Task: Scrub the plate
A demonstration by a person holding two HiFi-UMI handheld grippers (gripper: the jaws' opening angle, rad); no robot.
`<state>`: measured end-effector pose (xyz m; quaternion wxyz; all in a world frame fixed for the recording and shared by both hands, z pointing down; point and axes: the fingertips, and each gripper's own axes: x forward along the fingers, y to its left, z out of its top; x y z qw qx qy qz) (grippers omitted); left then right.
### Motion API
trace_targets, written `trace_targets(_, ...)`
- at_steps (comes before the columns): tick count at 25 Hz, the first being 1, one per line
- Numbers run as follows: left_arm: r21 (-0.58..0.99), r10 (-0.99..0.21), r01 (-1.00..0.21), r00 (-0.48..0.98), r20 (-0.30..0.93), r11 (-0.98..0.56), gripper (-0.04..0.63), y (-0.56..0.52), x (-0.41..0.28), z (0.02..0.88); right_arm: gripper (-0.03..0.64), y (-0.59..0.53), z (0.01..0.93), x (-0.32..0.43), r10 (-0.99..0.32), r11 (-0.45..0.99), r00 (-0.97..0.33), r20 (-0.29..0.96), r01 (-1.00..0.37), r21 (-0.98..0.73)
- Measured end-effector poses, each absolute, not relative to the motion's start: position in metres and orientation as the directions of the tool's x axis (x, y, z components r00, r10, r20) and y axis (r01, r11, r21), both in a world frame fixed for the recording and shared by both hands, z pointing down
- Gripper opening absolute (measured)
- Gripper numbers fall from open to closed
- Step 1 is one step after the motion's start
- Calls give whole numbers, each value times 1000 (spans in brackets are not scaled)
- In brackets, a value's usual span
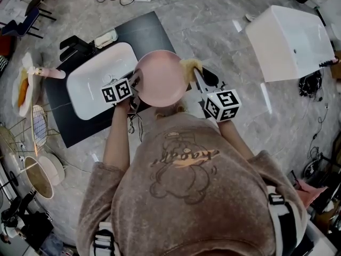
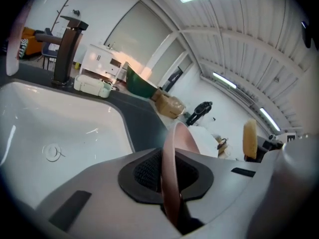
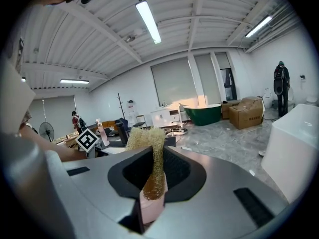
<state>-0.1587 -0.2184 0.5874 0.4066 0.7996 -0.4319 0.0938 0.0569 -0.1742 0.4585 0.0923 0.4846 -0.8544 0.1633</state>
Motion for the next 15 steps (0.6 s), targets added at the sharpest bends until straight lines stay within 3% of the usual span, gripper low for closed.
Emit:
trace_targets(9,617,-700,-741,588,406,-265,40,-223,-147,529,49,-183,450,19,-734,613,-604,309,-786,-81)
trace_targets(15,627,-721,-727,590,363,-280,40,-214,-126,496,49,-199,445,-29,-674,715,-653,346,-694,84)
